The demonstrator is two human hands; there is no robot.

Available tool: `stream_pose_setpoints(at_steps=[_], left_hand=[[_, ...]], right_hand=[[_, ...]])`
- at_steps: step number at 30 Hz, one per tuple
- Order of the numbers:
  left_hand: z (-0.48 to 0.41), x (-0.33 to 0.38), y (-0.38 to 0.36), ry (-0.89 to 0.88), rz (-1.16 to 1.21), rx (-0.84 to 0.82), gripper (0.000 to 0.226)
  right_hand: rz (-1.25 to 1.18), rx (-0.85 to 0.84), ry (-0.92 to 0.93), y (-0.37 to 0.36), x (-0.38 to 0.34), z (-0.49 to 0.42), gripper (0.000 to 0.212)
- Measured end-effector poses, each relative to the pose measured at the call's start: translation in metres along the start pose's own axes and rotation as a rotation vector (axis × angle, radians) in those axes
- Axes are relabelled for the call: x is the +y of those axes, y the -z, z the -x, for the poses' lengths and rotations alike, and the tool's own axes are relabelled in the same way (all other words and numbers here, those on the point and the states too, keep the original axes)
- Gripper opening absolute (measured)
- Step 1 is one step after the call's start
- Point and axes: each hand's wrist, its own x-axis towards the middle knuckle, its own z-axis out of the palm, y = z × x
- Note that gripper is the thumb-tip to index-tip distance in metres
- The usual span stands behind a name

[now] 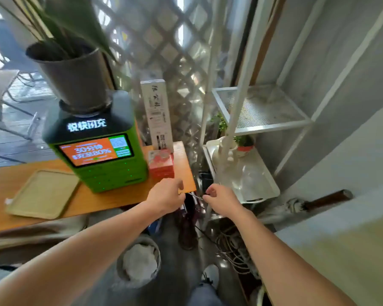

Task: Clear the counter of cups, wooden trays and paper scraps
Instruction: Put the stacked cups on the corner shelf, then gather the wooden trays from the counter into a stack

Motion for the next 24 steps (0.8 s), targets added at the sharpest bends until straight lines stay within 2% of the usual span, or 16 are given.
stream_pose_setpoints(at_steps=[7, 12, 17, 24], left_hand=[[0.141, -0.166, 0.061, 0.217, -0.081, 0.101, 0.024], [0.235, -0.258, 0.093, 0.420, 0.029, 0.190, 0.027], [0.301, -0.308, 0.108, 0.539, 0.093, 0.269, 0.013], [0.345, -0.345, 0.110, 0.673, 0.189, 0.372, 0.017]], right_hand=[[0.139, -0.118, 0.256, -0.123, -0.154, 0.047, 0.019], [0.304, -0.258, 0.399, -0.204, -0.248, 0.081, 0.027], [0.374, -0.297, 0.528, -0.257, -0.318, 0.109, 0.025], [0.440, -0.382, 0.628, -0.304, -0.373, 0.121, 0.026]])
